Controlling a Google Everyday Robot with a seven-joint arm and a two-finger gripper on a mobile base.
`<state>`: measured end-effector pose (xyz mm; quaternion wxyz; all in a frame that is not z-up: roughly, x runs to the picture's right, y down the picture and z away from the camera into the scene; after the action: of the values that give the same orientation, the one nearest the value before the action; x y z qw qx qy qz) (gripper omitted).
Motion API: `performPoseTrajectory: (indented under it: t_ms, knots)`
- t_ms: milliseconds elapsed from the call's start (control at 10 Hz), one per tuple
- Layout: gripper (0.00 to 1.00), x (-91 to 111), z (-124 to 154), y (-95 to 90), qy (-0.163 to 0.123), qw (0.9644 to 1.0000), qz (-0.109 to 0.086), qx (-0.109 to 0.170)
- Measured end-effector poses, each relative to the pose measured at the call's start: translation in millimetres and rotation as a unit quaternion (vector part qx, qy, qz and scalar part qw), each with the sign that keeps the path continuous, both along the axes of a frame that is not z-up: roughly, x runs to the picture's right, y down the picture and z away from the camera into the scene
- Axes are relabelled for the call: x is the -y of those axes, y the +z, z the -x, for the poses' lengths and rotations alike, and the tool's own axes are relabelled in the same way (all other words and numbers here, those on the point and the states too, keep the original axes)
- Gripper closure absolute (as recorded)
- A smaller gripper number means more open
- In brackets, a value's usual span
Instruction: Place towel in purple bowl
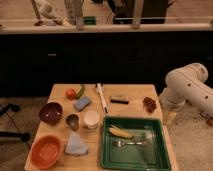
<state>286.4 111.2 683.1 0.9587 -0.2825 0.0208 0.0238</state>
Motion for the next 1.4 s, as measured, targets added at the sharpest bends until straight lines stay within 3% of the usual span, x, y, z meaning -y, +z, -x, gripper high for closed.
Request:
performPoseTrajectory:
  t_ms: [1400]
  knots:
    - [0.2,0.9,4.3,-1.8,0.001,1.0,-0.003,-0.005]
